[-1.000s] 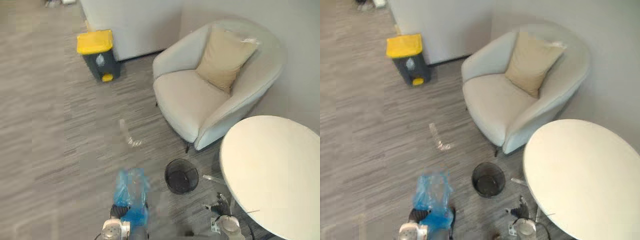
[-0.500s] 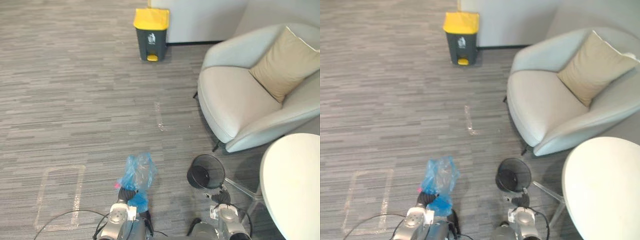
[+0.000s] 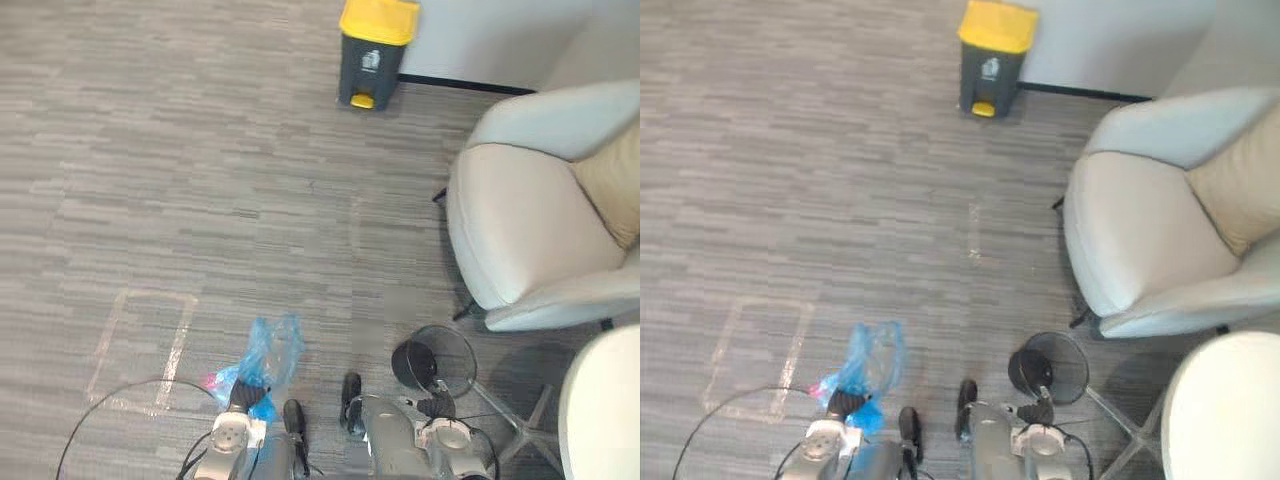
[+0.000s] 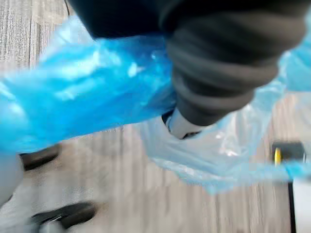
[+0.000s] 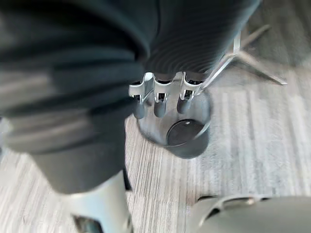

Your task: Gather rubbish on tea table into small bin, then transfer packed bag to large trash can.

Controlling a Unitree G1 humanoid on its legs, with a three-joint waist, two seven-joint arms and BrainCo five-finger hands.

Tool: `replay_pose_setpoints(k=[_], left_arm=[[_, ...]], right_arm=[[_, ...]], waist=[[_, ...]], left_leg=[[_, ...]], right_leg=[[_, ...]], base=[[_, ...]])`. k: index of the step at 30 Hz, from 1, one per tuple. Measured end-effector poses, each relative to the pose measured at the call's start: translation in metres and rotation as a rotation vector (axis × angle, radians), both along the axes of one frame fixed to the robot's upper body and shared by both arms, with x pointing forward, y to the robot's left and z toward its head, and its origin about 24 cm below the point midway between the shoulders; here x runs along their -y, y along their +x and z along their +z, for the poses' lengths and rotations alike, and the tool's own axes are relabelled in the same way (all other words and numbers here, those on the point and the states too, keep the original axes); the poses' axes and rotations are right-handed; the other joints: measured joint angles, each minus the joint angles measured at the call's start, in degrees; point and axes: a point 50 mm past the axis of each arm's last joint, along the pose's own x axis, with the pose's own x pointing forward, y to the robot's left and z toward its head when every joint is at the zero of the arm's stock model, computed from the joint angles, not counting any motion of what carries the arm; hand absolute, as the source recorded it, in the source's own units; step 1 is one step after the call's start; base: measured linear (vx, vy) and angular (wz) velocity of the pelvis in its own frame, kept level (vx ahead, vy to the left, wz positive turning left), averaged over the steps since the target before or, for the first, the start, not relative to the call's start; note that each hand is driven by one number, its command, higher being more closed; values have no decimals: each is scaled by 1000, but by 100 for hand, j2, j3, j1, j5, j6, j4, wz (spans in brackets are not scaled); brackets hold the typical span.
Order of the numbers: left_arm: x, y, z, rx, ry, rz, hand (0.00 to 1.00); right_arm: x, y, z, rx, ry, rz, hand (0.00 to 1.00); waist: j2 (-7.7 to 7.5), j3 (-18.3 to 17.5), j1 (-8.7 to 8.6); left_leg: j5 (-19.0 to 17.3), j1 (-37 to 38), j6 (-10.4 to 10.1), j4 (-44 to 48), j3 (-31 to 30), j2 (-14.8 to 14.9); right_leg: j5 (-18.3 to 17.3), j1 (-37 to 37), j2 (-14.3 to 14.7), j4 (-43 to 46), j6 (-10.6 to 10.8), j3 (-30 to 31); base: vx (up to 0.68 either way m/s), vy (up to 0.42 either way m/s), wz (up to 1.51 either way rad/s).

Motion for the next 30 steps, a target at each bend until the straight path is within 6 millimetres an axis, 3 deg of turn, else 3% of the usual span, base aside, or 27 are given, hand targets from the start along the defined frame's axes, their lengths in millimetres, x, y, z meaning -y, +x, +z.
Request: replay_pose_setpoints(k=[2,4,7,9,10,11,12,13,14,15,18,19,20,21,22,23,24,27,28,29,30], left_arm=[[-1,-5,1,5,-9,18,100],[5,-5,5,29,-38,41,100],[16,7,13,79,-75,35,100],[19,14,16,102,-98,38,100],[21,16,17,107,-102,38,100],[23,17,17,108,-109,37,100],[28,16,17,108,-126,40,100],[29,14,15,100,-129,43,100],[25,11,11,74,-116,44,100],[22,11,10,68,-109,52,100],[24,8,8,58,-111,46,100],[26,8,9,59,-114,37,100],[27,7,9,58,-114,34,100],[27,7,9,58,-114,34,100],[27,7,9,58,-113,33,100],[28,7,9,58,-113,26,100],[29,8,9,57,-114,25,100],[29,11,5,41,-112,24,100],[25,11,2,22,-103,32,100],[18,10,-2,-2,-78,32,100],[16,9,-3,-11,-73,32,100]], right_arm=[[-6,0,0,2,15,10,0],[-9,2,4,31,16,17,0],[-8,13,13,89,7,19,0],[-9,21,17,116,7,13,0],[-9,21,17,118,8,6,0],[-9,19,17,116,11,-8,0],[-7,11,13,96,8,-24,0],[-5,10,13,91,4,-26,0],[-14,8,9,68,29,-22,0],[-24,9,8,73,52,-15,0],[-31,8,7,69,71,-8,0],[-32,6,6,64,70,-4,0],[-32,3,5,55,64,5,0],[-32,1,5,51,63,8,0],[-33,-5,2,33,58,22,0],[-34,-8,2,31,57,21,0],[-33,-7,3,39,54,23,0],[-29,-7,4,42,40,22,0],[-28,-4,2,30,37,29,0],[-28,-4,-1,9,36,38,0],[-27,-4,-1,7,31,41,0]], waist=[[30,3,89],[20,-9,306],[18,-7,367],[10,-3,395],[6,1,405],[-9,6,480],[136,-84,584],[176,-105,627],[-71,-157,675],[-181,-227,686],[-216,-256,731],[-213,-253,729],[-189,-254,705],[-186,-254,692],[-172,-269,638],[-143,-270,608],[-151,-275,593],[-156,-275,499],[-159,-278,451],[-231,-306,364],[-257,-323,333]], left_leg=[[172,-565,24,1742,248,483],[108,-747,-19,2576,438,820],[-87,-1044,33,2365,475,778],[-59,-1217,25,1422,398,567],[62,-1252,56,954,297,450],[496,-1241,53,50,76,233],[1216,-1173,42,-893,-189,167],[1578,-1168,22,-1034,-242,216],[1698,-1195,112,-686,-83,48],[1367,-1207,219,-457,63,-29],[809,-951,332,-148,318,-56],[537,-575,356,-189,437,-107],[314,-268,294,-208,504,-107],[276,-201,285,-222,517,-105],[111,182,283,-383,573,-110],[35,468,271,-598,622,-107],[16,552,255,-668,625,-104],[-181,1068,237,-870,620,3],[-283,1252,104,-937,580,60],[-348,1462,-10,-1103,441,-17],[-369,1553,-45,-1121,348,-19]], right_leg=[[-32,408,251,-189,-141,18],[-141,950,369,-359,-294,255],[-152,1367,309,-717,-306,576],[-154,1712,188,-957,-303,751],[-169,1800,125,-960,-276,804],[-247,1939,17,-961,-149,934],[-390,2083,44,-966,86,1076],[-469,2114,68,-963,207,1142],[-648,2198,-167,-954,377,1335],[-577,2150,-324,-783,405,1427],[-450,1876,-490,227,635,1609],[-137,1427,-597,1473,1033,1680],[-70,942,-590,2594,1174,1691],[-85,837,-589,2799,1166,1668],[-243,262,-575,3569,991,1376],[-389,-145,-570,3640,774,1028],[-433,-252,-566,3560,724,904],[-555,-782,-428,2185,531,207],[-252,-890,-231,1122,468,201],[641,-862,-83,67,272,324],[1007,-808,-52,-16,133,369]], base=[[459,-186,-27],[486,-85,-73],[455,0,-54],[457,122,-42],[415,187,-33],[521,289,-60],[356,221,-64],[534,374,-68],[525,334,-46],[609,385,-41],[380,235,-48],[358,232,-54],[353,211,-50],[335,152,-34],[414,94,-22],[350,64,-22],[376,10,-8],[444,-83,9],[632,-156,29],[534,-133,37],[490,-98,33]])
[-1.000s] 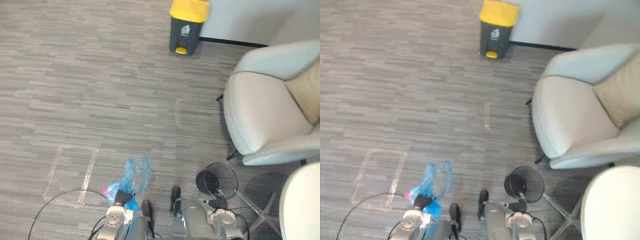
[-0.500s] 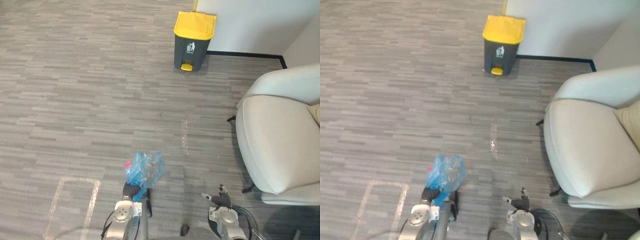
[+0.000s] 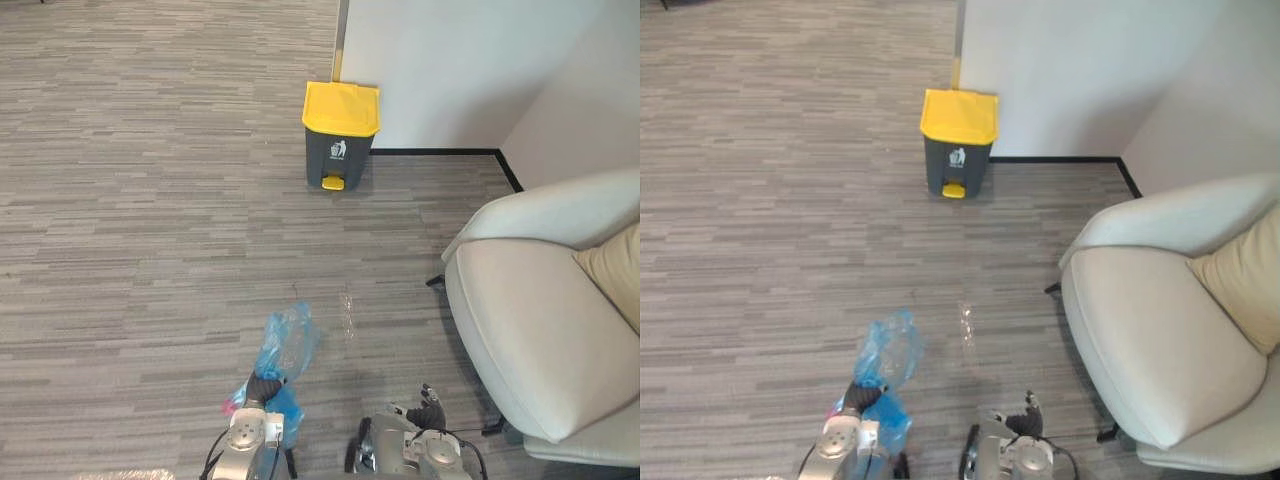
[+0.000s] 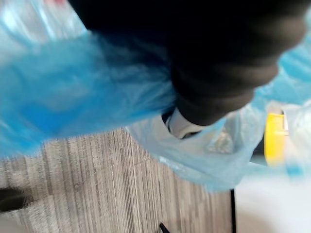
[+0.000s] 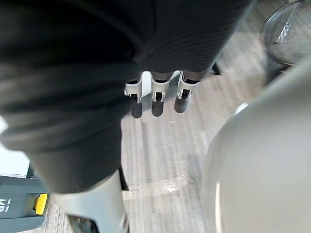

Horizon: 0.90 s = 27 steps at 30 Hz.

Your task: Gather rubbish on tea table into small bin, then transfer packed bag to large trash can.

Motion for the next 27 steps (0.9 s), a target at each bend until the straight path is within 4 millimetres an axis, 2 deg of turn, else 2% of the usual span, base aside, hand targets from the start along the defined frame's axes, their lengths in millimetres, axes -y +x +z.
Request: replay_pose_setpoints(k=[1,2,3,4,5,6,7,8,9,10,11,12,13,14,15,16,17,18,19,20,22,23,24,25,26,27], left_arm=[[-1,-2,-4,-27,4,1,100],[1,-3,-5,-30,1,-1,100],[4,-4,-5,-31,-9,3,100],[5,-4,-5,-31,-14,3,100],[11,1,-1,-6,-31,3,100],[9,-2,1,10,-38,17,100],[9,-4,0,7,-41,25,100],[15,-3,3,24,-73,51,100],[16,-2,3,25,-77,51,100],[16,-3,3,24,-77,51,100],[15,-1,4,29,-75,51,100],[15,0,5,34,-75,51,100],[15,-1,5,34,-76,51,100],[16,-1,5,33,-78,51,100],[17,-2,4,31,-81,51,100],[16,-4,3,22,-78,52,100],[16,-6,1,11,-77,52,100],[8,-6,0,1,-51,50,100],[6,0,2,17,-41,43,100],[5,0,3,19,-39,42,100],[5,0,2,17,-35,36,100],[6,0,3,17,-34,28,100],[7,-2,2,10,-28,10,100],[8,-3,1,5,-26,4,100],[9,-5,0,-9,-27,4,100],[10,-6,-1,-15,-28,2,100]], right_arm=[[6,5,2,10,-18,8,0],[12,9,4,15,-31,1,0],[17,5,1,-6,-30,-30,0],[18,1,0,-16,-30,-35,0],[20,-1,0,-11,-35,-35,0],[15,-1,1,-5,-31,-20,0],[15,-1,1,-2,-32,-15,0],[13,4,3,14,-31,-4,0],[8,7,4,20,-17,3,0],[7,7,4,20,-14,2,0],[-2,7,3,19,12,1,0],[-5,7,3,19,20,-5,0],[-5,7,3,21,20,-7,0],[-5,7,3,21,18,-9,0],[1,3,2,10,7,-29,0],[6,0,0,-2,-3,-41,0],[6,-1,-1,-12,-1,-43,0],[0,-4,-4,-34,16,-40,0],[-1,-7,-6,-43,22,-50,0],[-1,-7,-5,-42,22,-51,0],[-2,-6,-5,-39,23,-48,0],[-2,-7,-5,-40,24,-49,0],[-3,-9,-6,-47,28,-49,0],[-3,-11,-7,-51,29,-49,0],[-3,-13,-7,-53,28,-51,0],[-1,-9,-3,-27,17,-47,0]], waist=[[246,15,-20],[342,31,11],[379,32,-4],[386,22,-13],[424,67,-52],[390,39,-14],[375,60,-13],[565,47,97],[515,73,172],[446,109,192],[376,141,277],[269,156,315],[253,152,319],[225,156,327],[281,116,340],[344,72,366],[306,71,389],[73,-39,332],[7,-46,357],[8,-45,371],[17,-46,400],[37,-38,398],[48,-27,390],[50,-22,380],[64,-13,340],[106,13,309]], left_leg=[[-19,86,-71,-14,-244,181],[208,110,-147,54,-507,202],[490,216,-157,148,-675,182],[596,229,-163,260,-701,168],[857,146,-257,988,-708,186],[1181,-346,-460,2392,-622,332],[1185,-545,-471,2902,-594,444],[825,-1117,-318,4017,-466,880],[559,-1554,-212,4333,-278,982],[491,-1697,-154,4304,-212,986],[352,-1993,-57,3964,-45,954],[331,-2194,-61,3213,67,858],[341,-2255,-55,2910,80,824],[420,-2355,-19,2226,66,714],[979,-2410,-3,892,-125,545],[1741,-2374,-61,505,-308,514],[1737,-2339,4,533,-303,459],[1621,-2301,93,464,-184,207],[1426,-2327,173,656,-148,76],[1336,-2327,208,748,-103,64],[914,-2091,329,932,29,-50],[787,-1935,357,926,54,-86],[615,-1638,390,872,86,-152],[558,-1518,411,845,80,-170],[450,-1202,427,737,84,-197],[374,-892,426,577,85,-197]], right_leg=[[-43,157,123,28,-183,-91],[-312,175,111,266,-258,-154],[-564,304,-8,570,-305,-235],[-637,326,-64,731,-307,-290],[-840,304,-119,1197,-238,-463],[-995,956,-45,431,-311,-498],[-1140,1146,-12,256,-278,-504],[-1182,1457,243,71,-362,-459],[-1218,1720,267,-88,-361,-403],[-1218,1834,254,-179,-359,-378],[-1215,2124,172,-382,-351,-301],[-1215,2319,59,-528,-343,-242],[-1229,2374,23,-576,-315,-229],[-1283,2517,-57,-693,-161,-198],[-1441,2721,-121,-800,146,-105],[-1571,2816,-104,-807,360,8],[-1615,2839,-138,-814,431,71],[-1542,2868,-358,-897,398,198],[-1446,2893,-512,-843,441,272],[-1431,2887,-545,-761,465,312],[-1396,2631,-753,255,551,572],[-1272,2379,-829,952,756,678],[-977,1811,-917,2304,979,905],[-975,1608,-913,2792,987,959],[-1064,1191,-898,3605,892,928],[-1201,847,-872,4007,776,714]], base=[[476,-78,22],[804,-167,32],[645,-159,39],[606,-193,55],[343,-156,49],[335,-157,40],[332,-82,-12],[436,-7,-39],[428,29,-44],[410,40,-28],[481,85,-32],[399,83,-32],[405,141,-25],[339,177,-24],[523,320,-35],[445,308,-39],[450,286,-12],[443,249,7],[446,237,15],[431,258,-1],[401,242,-15],[437,221,-14],[280,125,-5],[352,114,0],[355,37,-1],[425,34,-3]])
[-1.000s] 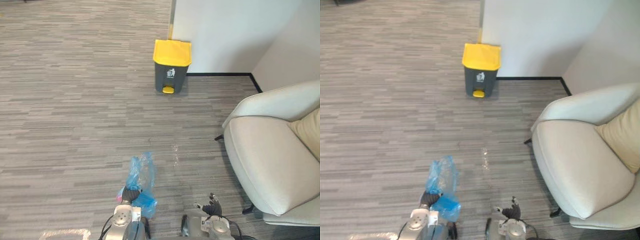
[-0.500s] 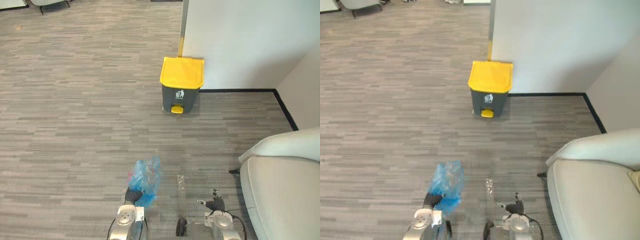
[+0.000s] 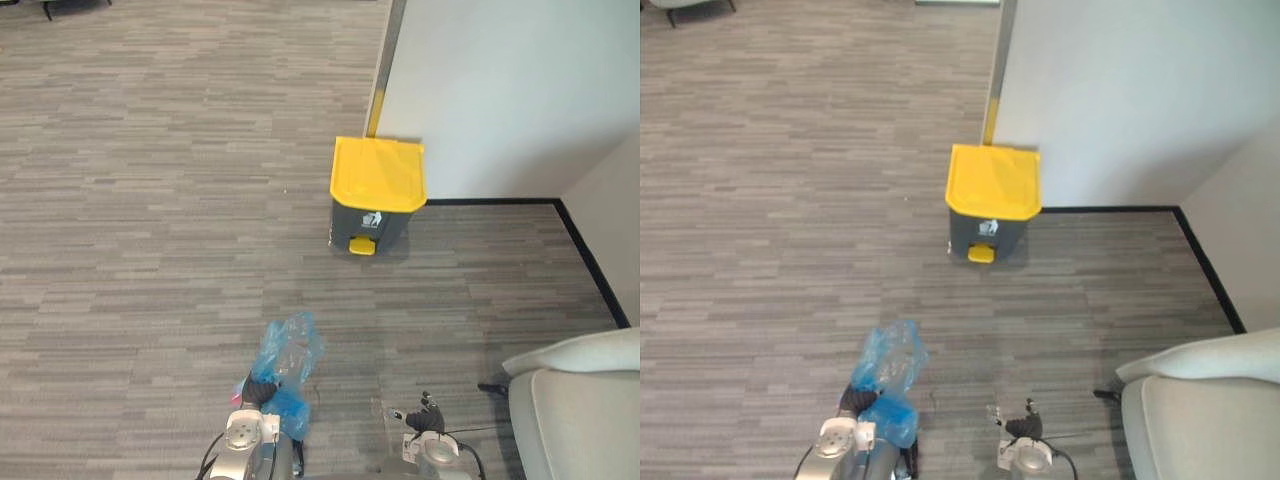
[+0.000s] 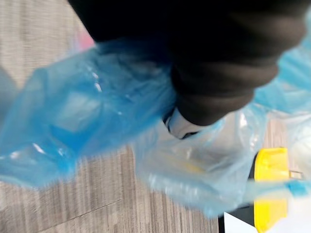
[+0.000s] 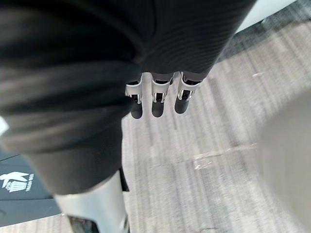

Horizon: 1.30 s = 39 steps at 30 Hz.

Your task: Gather rubbish on tea table into small bin, then transfer packed bag to large trash can.

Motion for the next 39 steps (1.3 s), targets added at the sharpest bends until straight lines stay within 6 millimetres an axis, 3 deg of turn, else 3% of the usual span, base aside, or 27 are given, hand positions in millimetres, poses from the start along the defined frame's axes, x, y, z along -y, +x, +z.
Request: replay_pose_setpoints(k=[2,4,5,6,7,8,10,12,13,14,15,16,17,18,20,22,23,24,25,27,28,30,35,37,39], left_arm=[[1,2,2,10,-4,0,100],[1,5,4,25,-5,2,100],[0,8,5,33,-4,7,100],[-1,11,6,38,2,4,100],[-3,13,6,37,8,0,100],[-1,15,3,21,6,-2,100],[-2,17,3,20,11,-11,100],[3,19,4,22,0,-15,100],[4,20,4,25,-2,-17,100],[6,21,5,30,-9,-20,100],[7,23,7,40,-14,-19,100],[7,23,7,41,-17,-16,100],[10,21,8,47,-27,-16,100],[12,19,9,51,-41,-11,100],[17,16,9,54,-62,-11,100],[17,16,9,55,-65,-13,100],[17,17,9,56,-63,-14,100],[18,16,8,49,-68,-14,100],[19,14,7,41,-68,-14,100],[7,12,3,17,-25,-29,100],[4,12,3,16,-14,-30,100],[-8,8,-1,-10,24,-32,100],[-23,-7,-11,-78,74,-44,100],[-24,-6,-10,-75,76,-45,100],[-19,-9,-11,-79,67,-56,100]], right_arm=[[2,4,3,24,-9,0,0],[3,8,6,42,-18,7,0],[2,10,6,41,-20,13,0],[2,10,5,36,-21,16,0],[2,8,3,21,-23,21,0],[8,13,5,22,-41,32,0],[13,22,7,30,-58,37,0],[18,13,2,-5,-58,11,0],[19,6,-1,-28,-53,3,0],[19,4,-2,-38,-53,3,0],[17,4,-2,-39,-53,14,0],[16,4,-2,-40,-54,22,0],[14,7,-1,-31,-55,40,0],[9,7,-1,-31,-45,47,0],[6,9,-1,-23,-33,38,0],[6,12,1,-8,-34,36,0],[7,13,2,-4,-38,33,0],[16,11,2,-9,-59,27,0],[17,10,2,-15,-62,26,0],[10,-3,-7,-73,-37,26,0],[9,-5,-8,-81,-32,24,0],[7,-5,-9,-88,-27,28,0],[6,-2,-9,-95,-26,35,0],[10,-2,-10,-103,-36,37,0],[17,-6,-11,-117,-44,13,0]], waist=[[50,31,-27],[108,61,-56],[115,77,-75],[74,81,-94],[-18,49,-140],[135,55,-190],[173,101,-181],[207,84,-226],[254,66,-301],[261,71,-310],[293,91,-313],[312,95,-299],[334,102,-289],[324,94,-203],[276,77,-115],[267,81,-72],[287,70,-33],[420,23,-30],[455,22,-16],[126,-33,-20],[70,-66,-17],[7,-104,-20],[47,-98,-23],[21,-82,-17],[-64,-33,-16]], left_leg=[[-119,417,-41,-244,-13,55],[-268,683,-127,-321,-42,207],[-323,916,-211,-446,-84,320],[-333,1083,-234,-562,-130,321],[-365,1221,-323,-685,-204,269],[-414,1386,-429,-778,-439,409],[-68,1401,-350,-862,-642,395],[211,1617,-454,-857,-782,427],[274,1593,-543,-593,-909,518],[328,1364,-638,176,-915,632],[592,866,-930,1460,-903,809],[782,654,-1002,1942,-887,888],[738,269,-974,2810,-797,1099],[352,-126,-772,3397,-453,1336],[26,-517,-576,2897,-24,1395],[-5,-692,-523,2049,68,1382],[143,-747,-430,1190,41,1320],[1024,-741,-380,35,-37,1289],[1229,-746,-753,-86,-155,1280],[1255,-537,-638,-422,-122,817],[1270,-531,-615,-494,-114,739],[1330,-471,-524,-711,-86,523],[1381,-151,-459,-1084,50,314],[1186,-236,-419,-891,45,284],[604,-409,-244,-208,-1,146]], right_leg=[[-224,-481,88,-55,-228,-386],[-359,-802,276,-740,-370,-772],[-265,-857,446,-1831,-453,-1003],[-62,-865,509,-2555,-489,-1074],[426,-823,586,-3508,-511,-1044],[1066,-625,780,-3798,-835,-1098],[806,-597,816,-3637,-938,-1047],[448,-482,770,-3298,-996,-1106],[311,-269,806,-3364,-1005,-1244],[229,56,911,-3616,-984,-1314],[213,421,1039,-3952,-987,-1325],[210,567,1088,-4073,-993,-1320],[214,805,1171,-4281,-1001,-1284],[205,1103,1220,-4467,-1015,-1157],[250,1389,1131,-4682,-941,-933],[302,1483,1050,-4801,-850,-837],[305,1519,966,-4863,-685,-767],[259,1565,984,-4893,-466,-668],[203,1578,1004,-4882,-362,-642],[240,1651,605,-5115,-216,-506],[230,1651,546,-5152,-199,-504],[264,1660,384,-5264,-117,-455],[243,1781,233,-5420,32,-307],[86,1706,164,-5303,42,-236],[-184,1562,-34,-4663,147,-151]], base=[[405,-46,-3],[402,-125,6],[347,-139,22],[474,-198,39],[518,-194,37],[675,-246,19],[488,-177,1],[378,-155,22],[378,-150,32],[501,-179,25],[325,-83,4],[238,-19,-12],[261,51,-35],[249,59,-51],[272,103,-65],[219,155,-54],[231,247,-46],[290,316,-40],[244,262,-9],[181,229,13],[125,181,16],[103,107,11],[47,41,-12],[50,46,-9],[113,142,-25]])
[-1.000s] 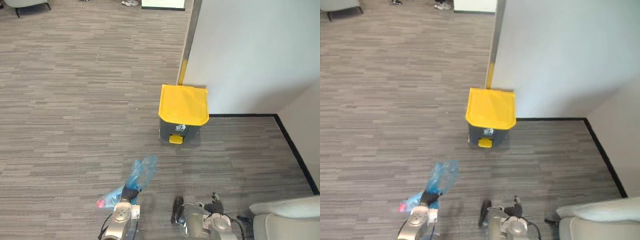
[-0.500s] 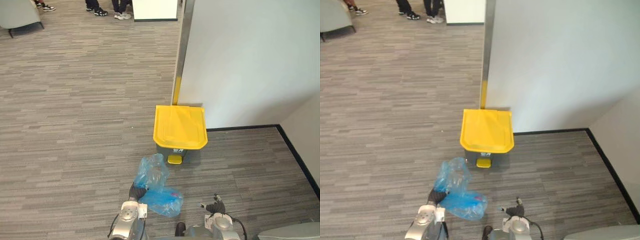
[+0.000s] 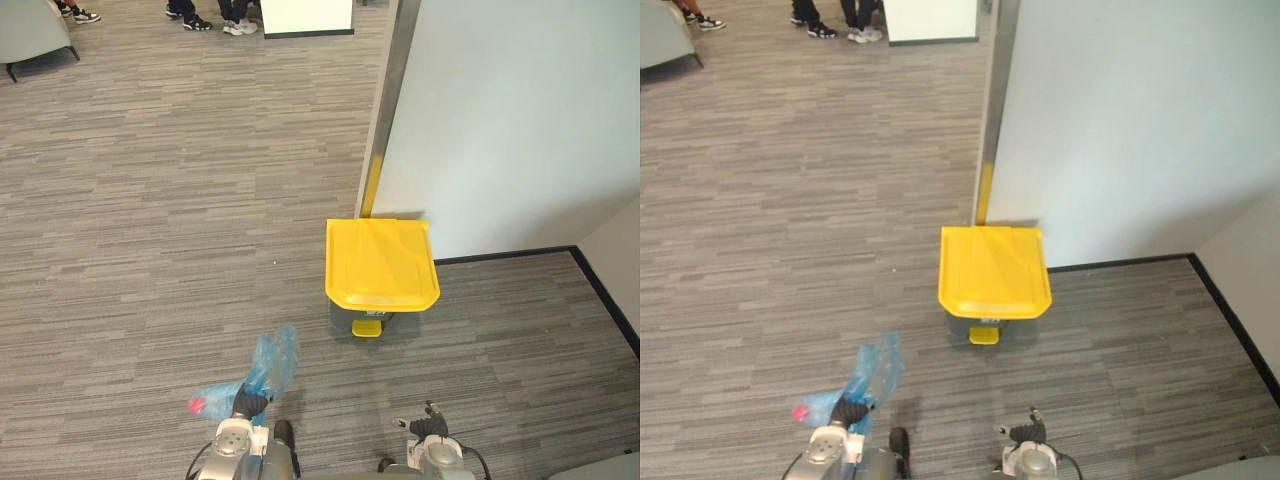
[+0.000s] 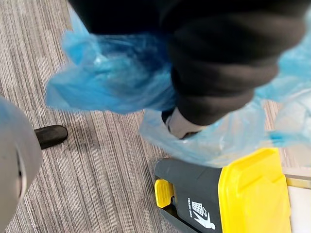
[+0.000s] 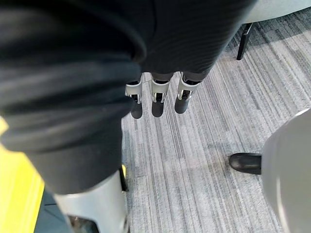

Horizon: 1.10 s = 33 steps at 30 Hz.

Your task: Gather rubbish on tea table into small bin, then transfer packed bag to large trash can.

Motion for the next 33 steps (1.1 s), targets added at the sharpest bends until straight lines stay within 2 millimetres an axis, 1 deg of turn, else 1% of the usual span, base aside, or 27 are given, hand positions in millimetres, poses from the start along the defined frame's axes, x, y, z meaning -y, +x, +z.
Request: replay_pose_setpoints(k=[1,2,3,4,5,6,7,8,9,10,11,12,13,14,15,16,17,18,19,20,23,25,28,29,30,32,33], left_arm=[[1,-1,0,2,-4,2,100],[2,0,0,4,-8,4,100],[1,1,2,13,-4,4,100],[1,3,4,26,-5,8,100],[-4,4,5,30,12,15,100],[-6,4,5,30,22,23,100],[-5,5,5,32,19,20,100],[1,7,6,38,5,16,100],[3,7,6,40,0,14,100],[5,11,8,49,-5,10,100],[6,15,9,60,-8,8,100],[9,21,13,82,-16,6,100],[9,23,13,85,-17,6,100],[10,25,14,93,-21,11,100],[14,26,14,94,-40,28,100],[15,29,17,110,-46,28,100],[16,32,18,119,-49,24,100],[17,30,16,108,-46,27,100],[17,30,16,109,-47,28,100],[22,35,18,122,-62,25,100],[23,39,20,134,-68,29,100],[26,40,21,138,-82,24,100],[28,38,21,136,-90,3,100],[23,38,21,137,-78,3,100],[17,35,20,133,-62,4,100],[11,35,23,145,-47,4,100],[10,36,25,155,-43,2,100]], right_arm=[[3,-4,-1,-10,-6,-8,0],[6,-5,-1,-11,-13,-9,0],[7,-6,-1,-9,-6,-25,0],[8,-5,2,14,-6,-47,0],[7,-2,3,31,0,-58,0],[5,-2,3,36,4,-59,0],[5,-1,5,50,3,-61,0],[6,-1,6,60,0,-68,0],[7,0,6,64,-1,-72,0],[8,1,7,70,2,-87,0],[9,1,7,70,3,-100,0],[12,-2,6,60,2,-120,0],[13,-3,6,60,2,-126,0],[15,-4,6,58,-1,-138,0],[21,-1,8,67,-14,-143,0],[23,1,10,81,-15,-155,0],[29,-2,10,92,-10,-210,0],[33,-8,9,65,-17,-229,0],[33,-9,8,58,-20,-222,0],[32,-7,9,57,-20,-204,0],[27,0,11,77,-8,-178,0],[27,-1,10,74,5,-187,0],[23,-3,8,67,15,-174,0],[18,-1,8,67,20,-142,0],[9,7,10,83,36,-91,0],[-1,15,12,99,58,-26,0],[-4,22,14,120,65,-6,0]], waist=[[74,1,-15],[62,59,-37],[77,60,-45],[-17,156,-74],[-37,278,-89],[-94,283,-91],[-130,284,-101],[-130,292,-107],[-124,294,-115],[-110,302,-126],[-104,307,-131],[-122,342,-130],[-126,370,-130],[-133,420,-123],[139,482,-90],[203,508,-73],[123,598,-143],[105,581,-172],[97,573,-166],[123,556,-95],[156,561,-87],[150,554,-101],[124,445,-112],[139,389,-96],[59,289,-95],[81,254,-77],[38,228,-71]], left_leg=[[-120,19,-24,92,-32,18],[-325,18,9,318,-23,43],[-427,129,38,393,-39,47],[-543,326,108,426,-49,42],[-703,547,143,493,-84,77],[-792,666,149,512,-132,97],[-899,807,168,510,-216,124],[-1006,934,172,464,-326,134],[-1047,968,167,456,-381,135],[-1147,1026,144,459,-483,146],[-1236,1081,118,490,-535,171],[-1444,1265,-42,663,-625,181],[-1494,1323,-81,704,-629,183],[-1717,1517,-220,863,-648,208],[-1855,1613,-321,1046,-771,467],[-1762,1593,-377,1109,-775,534],[-1577,1766,-378,1088,-824,433],[-1460,1998,-338,1097,-909,486],[-1410,2015,-361,1142,-901,554],[-1309,1874,-434,1362,-873,679],[-1224,1717,-531,1323,-722,820],[-1183,1808,-605,1249,-658,852],[-1182,1885,-609,1017,-550,836],[-1181,1831,-610,926,-500,803],[-1179,1693,-614,877,-479,740],[-1179,1471,-614,825,-494,641],[-1179,1377,-614,797,-513,591]], right_leg=[[-16,-146,14,434,13,103],[40,-625,-5,1584,-72,258],[239,-965,-51,2373,-178,290],[745,-1388,-156,3341,-253,268],[807,-1749,-174,4039,-218,225],[592,-1877,-163,4187,-301,71],[409,-2026,-168,4114,-326,-268],[324,-2213,-138,3668,-310,-739],[330,-2273,-95,3345,-312,-888],[434,-2345,52,2472,-298,-1088],[682,-2304,204,1506,-304,-1214],[1291,-2219,429,15,-286,-1286],[1346,-2190,457,-145,-316,-1298],[1442,-2067,540,-443,-584,-1335],[1432,-1902,739,-232,-995,-1432],[1208,-1956,735,41,-911,-1451],[989,-1994,564,652,-1069,-1472],[443,-1999,422,1310,-1072,-1560],[296,-2020,401,1480,-1078,-1588],[171,-2072,474,1529,-1087,-1626],[236,-2123,630,1280,-1180,-1695],[239,-2008,632,1189,-1177,-1741],[381,-1865,582,937,-1050,-1836],[480,-1900,567,815,-983,-1836],[559,-1991,491,746,-945,-1847],[618,-2182,377,747,-874,-1860],[655,-2270,308,747,-847,-1871]], base=[[123,149,-26],[90,123,-12],[168,149,-3],[221,117,5],[244,93,7],[234,70,25],[271,39,45],[364,28,47],[335,10,48],[385,-26,45],[553,-114,66],[478,-111,51],[524,-151,41],[407,-120,8],[590,-133,9],[454,-88,25],[503,-114,47],[389,-128,44],[466,-190,9],[225,-112,-11],[180,-69,-11],[104,29,7],[-13,83,22],[-50,85,17],[-45,78,20],[-39,44,26],[-36,22,23]])
